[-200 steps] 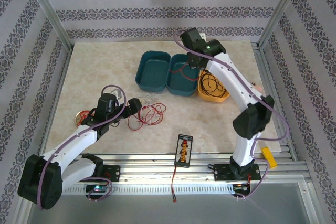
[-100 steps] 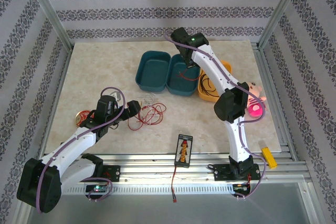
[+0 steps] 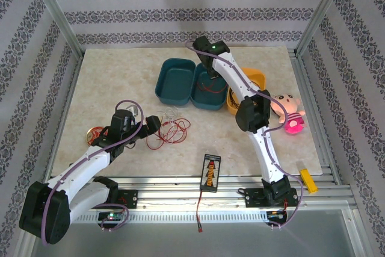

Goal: Untangle the cables

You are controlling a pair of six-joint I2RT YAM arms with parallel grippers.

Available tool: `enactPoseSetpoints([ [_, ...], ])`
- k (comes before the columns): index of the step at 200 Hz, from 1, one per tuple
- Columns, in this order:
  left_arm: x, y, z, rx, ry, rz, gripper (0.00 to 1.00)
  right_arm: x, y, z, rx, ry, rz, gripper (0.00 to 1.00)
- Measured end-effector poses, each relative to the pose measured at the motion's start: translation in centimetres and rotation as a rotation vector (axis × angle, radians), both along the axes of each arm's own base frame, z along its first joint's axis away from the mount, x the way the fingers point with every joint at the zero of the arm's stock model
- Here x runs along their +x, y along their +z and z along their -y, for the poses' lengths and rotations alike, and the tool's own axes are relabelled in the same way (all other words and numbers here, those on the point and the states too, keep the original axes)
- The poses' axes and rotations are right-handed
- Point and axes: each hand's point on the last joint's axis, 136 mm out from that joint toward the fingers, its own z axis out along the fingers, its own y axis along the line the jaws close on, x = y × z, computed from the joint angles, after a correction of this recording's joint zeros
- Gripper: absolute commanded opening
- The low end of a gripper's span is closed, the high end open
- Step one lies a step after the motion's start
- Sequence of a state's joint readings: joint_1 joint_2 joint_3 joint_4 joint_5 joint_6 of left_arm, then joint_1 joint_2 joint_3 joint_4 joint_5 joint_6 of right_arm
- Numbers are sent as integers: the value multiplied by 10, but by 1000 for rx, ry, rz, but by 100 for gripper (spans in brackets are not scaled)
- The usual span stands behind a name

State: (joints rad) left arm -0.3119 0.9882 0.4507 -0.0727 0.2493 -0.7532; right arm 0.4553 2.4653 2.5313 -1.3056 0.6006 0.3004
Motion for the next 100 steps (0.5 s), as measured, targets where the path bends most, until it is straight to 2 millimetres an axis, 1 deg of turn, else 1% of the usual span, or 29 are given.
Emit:
enactPoseSetpoints([
  [20, 0, 0, 0, 1, -1, 0, 99, 9, -10, -3, 10, -6, 17, 0],
  [50, 0, 0, 0, 2, -1, -2, 99, 22, -11, -11, 46, -6, 75, 0],
  [63, 0, -1, 0, 3, -1, -2, 99, 28, -15, -14, 59, -6, 98, 0],
  [76, 0, -1, -1, 7, 0, 0, 99, 32, -25, -17, 68, -1, 101, 0],
  [100, 0, 0, -2, 13, 3, 3, 99, 32, -43, -20, 69, 19, 76, 0],
])
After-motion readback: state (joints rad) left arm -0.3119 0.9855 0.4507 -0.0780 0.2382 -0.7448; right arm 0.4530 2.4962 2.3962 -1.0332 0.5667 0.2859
